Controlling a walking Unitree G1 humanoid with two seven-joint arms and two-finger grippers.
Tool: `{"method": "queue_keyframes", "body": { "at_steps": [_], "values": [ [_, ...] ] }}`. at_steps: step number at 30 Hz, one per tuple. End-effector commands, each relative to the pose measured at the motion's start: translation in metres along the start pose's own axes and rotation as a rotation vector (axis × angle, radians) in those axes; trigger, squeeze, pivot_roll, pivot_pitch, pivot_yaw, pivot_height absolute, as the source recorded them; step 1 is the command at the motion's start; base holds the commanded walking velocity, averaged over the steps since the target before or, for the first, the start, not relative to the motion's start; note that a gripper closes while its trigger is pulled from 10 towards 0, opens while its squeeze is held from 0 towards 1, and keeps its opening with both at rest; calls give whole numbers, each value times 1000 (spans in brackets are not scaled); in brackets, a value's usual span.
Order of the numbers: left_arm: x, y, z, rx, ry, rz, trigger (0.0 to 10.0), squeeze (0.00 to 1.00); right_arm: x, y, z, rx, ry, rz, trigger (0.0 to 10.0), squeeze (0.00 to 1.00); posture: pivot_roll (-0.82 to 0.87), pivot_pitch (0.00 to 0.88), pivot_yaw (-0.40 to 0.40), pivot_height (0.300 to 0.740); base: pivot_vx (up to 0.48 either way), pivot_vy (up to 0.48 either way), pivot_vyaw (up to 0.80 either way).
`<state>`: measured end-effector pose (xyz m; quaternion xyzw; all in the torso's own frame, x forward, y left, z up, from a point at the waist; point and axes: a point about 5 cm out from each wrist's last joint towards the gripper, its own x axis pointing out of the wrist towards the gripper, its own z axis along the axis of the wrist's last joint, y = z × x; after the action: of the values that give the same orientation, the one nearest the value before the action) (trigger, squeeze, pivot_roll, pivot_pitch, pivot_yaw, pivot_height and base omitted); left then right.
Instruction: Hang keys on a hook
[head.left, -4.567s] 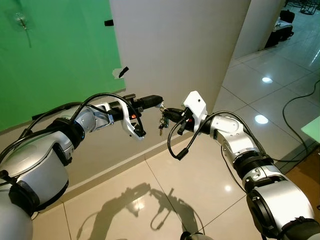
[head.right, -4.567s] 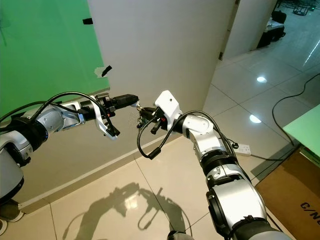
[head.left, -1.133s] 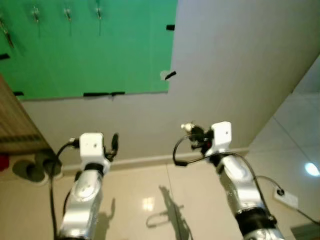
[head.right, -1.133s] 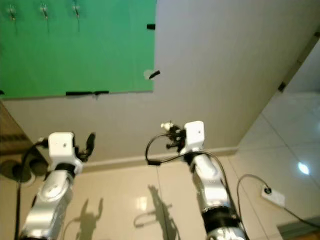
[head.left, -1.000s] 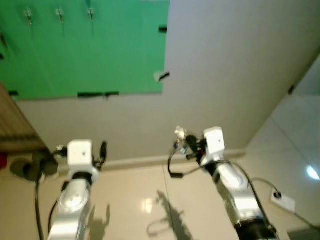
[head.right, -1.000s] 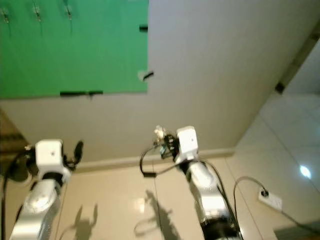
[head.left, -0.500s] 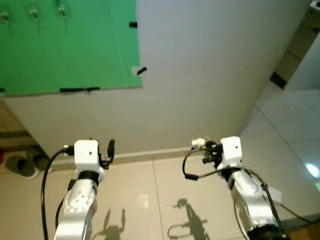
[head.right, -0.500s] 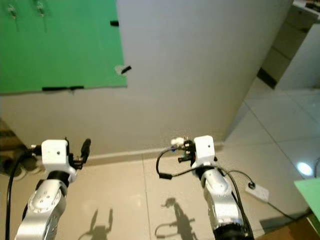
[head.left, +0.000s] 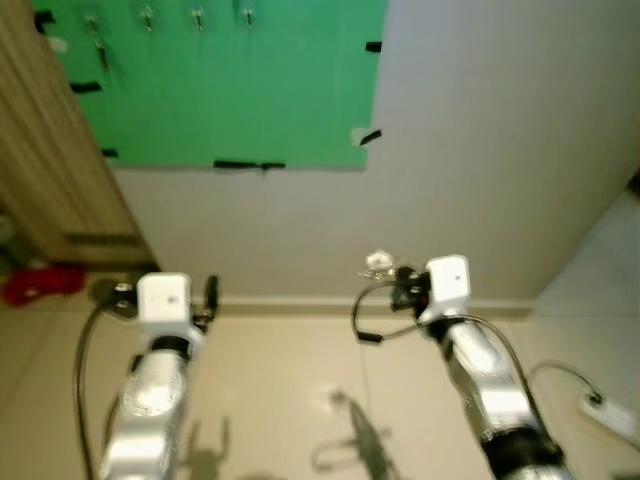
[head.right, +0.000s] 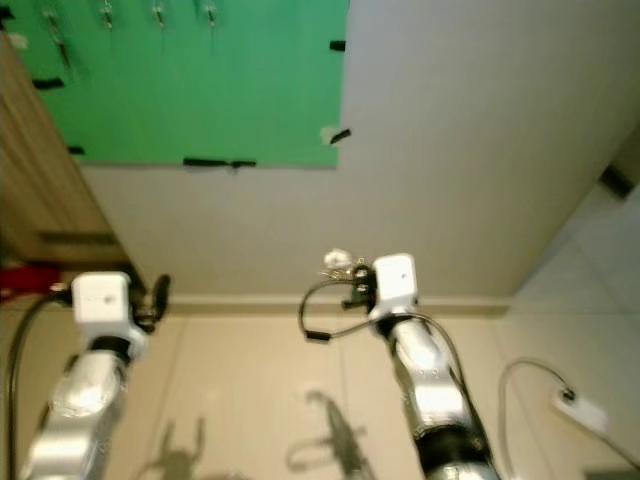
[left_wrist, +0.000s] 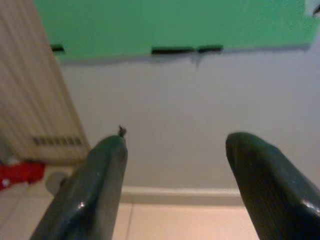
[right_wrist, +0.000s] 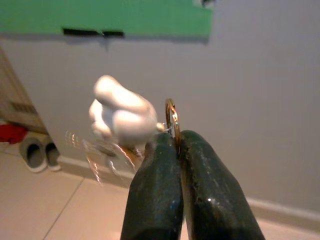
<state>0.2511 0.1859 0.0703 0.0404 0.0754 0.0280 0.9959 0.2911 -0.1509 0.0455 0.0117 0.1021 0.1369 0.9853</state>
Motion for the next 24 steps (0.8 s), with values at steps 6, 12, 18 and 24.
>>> {"method": "queue_keyframes", "body": {
  "at_steps": [6, 12, 18, 24],
  "values": [
    [10, 7, 10, 10, -33, -9, 10000, 0, 5, 5, 7, 19, -43, 4, 10000, 0, -5, 0, 13, 740, 0, 80, 0],
    [11, 6, 13, -1, -49, 3, 10000, 0, 6, 4, 15, -14, -95, -9, 10000, 0, -14, 0, 13, 740, 0, 435, 0],
    [12, 3, 16, 26, -71, -6, 10000, 0, 9, 10, 24, -34, -133, 22, 10000, 0, -15, 0, 11, 740, 41, 433, 0],
    [15, 0, 20, 61, -86, -21, 10000, 0, 17, 20, 30, -38, -153, 68, 10000, 0, -9, 0, 9, 740, 393, 161, 0]
  ]
}}
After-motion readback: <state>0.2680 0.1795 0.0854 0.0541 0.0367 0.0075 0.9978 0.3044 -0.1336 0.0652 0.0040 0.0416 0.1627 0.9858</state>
